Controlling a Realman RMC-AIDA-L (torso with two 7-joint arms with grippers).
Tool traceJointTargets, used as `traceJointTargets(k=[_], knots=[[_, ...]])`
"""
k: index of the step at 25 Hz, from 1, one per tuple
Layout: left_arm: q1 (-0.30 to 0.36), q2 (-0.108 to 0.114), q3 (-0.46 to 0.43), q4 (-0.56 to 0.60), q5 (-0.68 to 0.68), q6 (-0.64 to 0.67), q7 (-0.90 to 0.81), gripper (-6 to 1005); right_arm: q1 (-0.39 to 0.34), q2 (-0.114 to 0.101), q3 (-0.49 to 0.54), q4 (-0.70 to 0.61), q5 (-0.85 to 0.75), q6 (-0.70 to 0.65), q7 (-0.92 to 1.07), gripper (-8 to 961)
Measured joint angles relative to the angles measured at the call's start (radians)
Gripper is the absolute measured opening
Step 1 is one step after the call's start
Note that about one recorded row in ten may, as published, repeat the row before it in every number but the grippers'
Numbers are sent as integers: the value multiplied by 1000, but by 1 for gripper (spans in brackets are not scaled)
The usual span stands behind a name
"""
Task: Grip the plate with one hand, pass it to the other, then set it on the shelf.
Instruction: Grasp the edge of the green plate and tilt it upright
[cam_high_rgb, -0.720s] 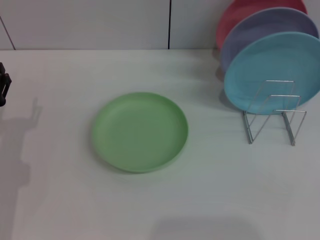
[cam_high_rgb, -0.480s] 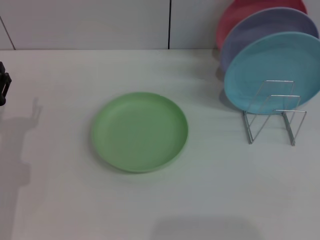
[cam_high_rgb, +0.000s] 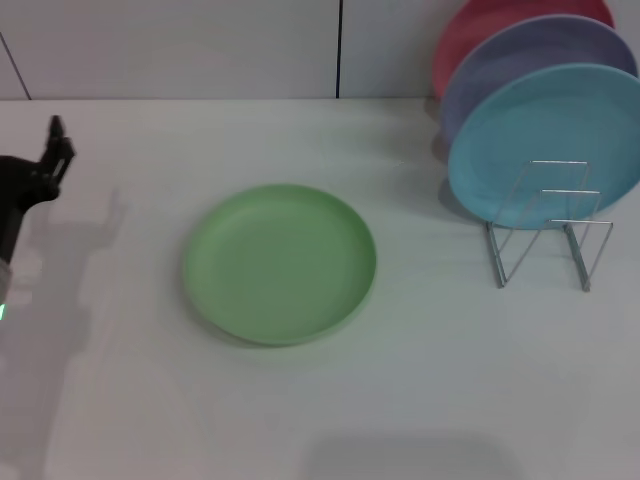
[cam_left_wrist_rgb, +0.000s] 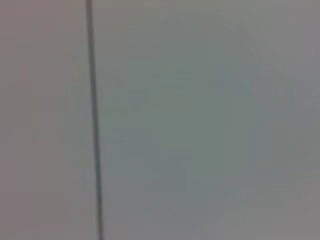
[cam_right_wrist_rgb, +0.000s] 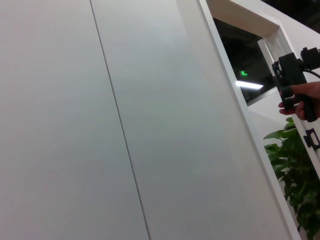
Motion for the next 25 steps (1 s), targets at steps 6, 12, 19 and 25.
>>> traceJointTargets(k=[6, 12, 19, 25], knots=[[119, 49, -156, -391, 129, -386, 140, 807, -1, 0, -1, 3, -2, 5, 0, 831], [218, 14, -447, -839, 305, -1083, 215, 800, 0, 0, -1, 4, -3, 8, 0, 832], [170, -40, -609, -1046, 322, -1709, 209, 793, 7, -3, -4, 14, -4, 10, 0, 832], [108, -46, -601, -995, 350, -1853, 191, 786, 11, -3, -21, 15, -5, 14, 0, 831]])
